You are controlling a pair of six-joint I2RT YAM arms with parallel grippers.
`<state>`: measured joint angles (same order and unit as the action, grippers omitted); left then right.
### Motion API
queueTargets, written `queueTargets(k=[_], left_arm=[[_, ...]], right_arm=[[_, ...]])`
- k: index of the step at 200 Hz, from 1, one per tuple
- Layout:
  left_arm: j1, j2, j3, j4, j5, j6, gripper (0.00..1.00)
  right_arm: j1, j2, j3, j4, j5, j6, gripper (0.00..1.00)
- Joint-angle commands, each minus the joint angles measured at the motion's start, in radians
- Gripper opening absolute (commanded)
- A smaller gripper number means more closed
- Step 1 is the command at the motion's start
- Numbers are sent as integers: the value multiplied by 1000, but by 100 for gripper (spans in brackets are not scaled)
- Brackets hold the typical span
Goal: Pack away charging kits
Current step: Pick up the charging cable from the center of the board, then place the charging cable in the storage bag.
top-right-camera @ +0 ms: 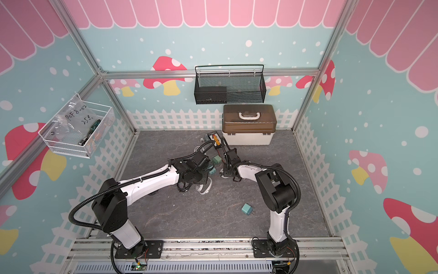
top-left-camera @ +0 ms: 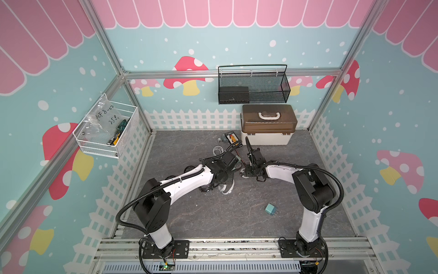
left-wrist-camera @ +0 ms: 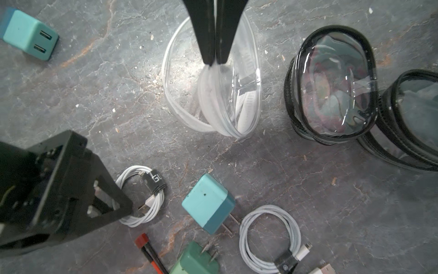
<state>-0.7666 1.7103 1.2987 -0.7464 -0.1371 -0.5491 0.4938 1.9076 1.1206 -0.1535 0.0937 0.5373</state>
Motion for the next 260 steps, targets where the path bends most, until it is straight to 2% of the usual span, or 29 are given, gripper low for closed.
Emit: queueTargets(k=[1,11,25,52,67,115,138,168,207,233,247,260], left_arm=[[1,-35,-25,27,5,-32,0],[1,-45,-35,30,-11,-55,0],[0,-67,-59,49,-44,-107,0],[-22,-102,-111,150,-44,-181,0],[-54,-99,-98,153,-102,-211,0],[-80,-26,-31,156,-124,-252,0],[-92,1,-16,164,-127,-259,0],[-96,10,-11,176,-123,-276,0],[-101,-46,-66,256,-30,-289,0],[-112,-107,-154,358,34,-300,0],[-116,-110,-184,420,102,-302,0],[-130,-99,-186,443,119,-297,0]], right_arm=[[6,37,-13,-61,-7,8,11],[5,2,-51,-39,-26,27,4],[6,-126,-138,5,-30,61,0],[7,-314,-253,6,-49,92,0],[23,-395,-315,18,-77,109,0],[178,-566,-395,44,-63,158,0],[219,-579,-401,54,-53,170,0],[224,-563,-407,59,-28,169,0],[219,-453,-367,52,57,157,0],[215,-391,-336,55,58,151,0],[215,-375,-322,54,61,150,0],[215,-373,-317,56,52,150,0]])
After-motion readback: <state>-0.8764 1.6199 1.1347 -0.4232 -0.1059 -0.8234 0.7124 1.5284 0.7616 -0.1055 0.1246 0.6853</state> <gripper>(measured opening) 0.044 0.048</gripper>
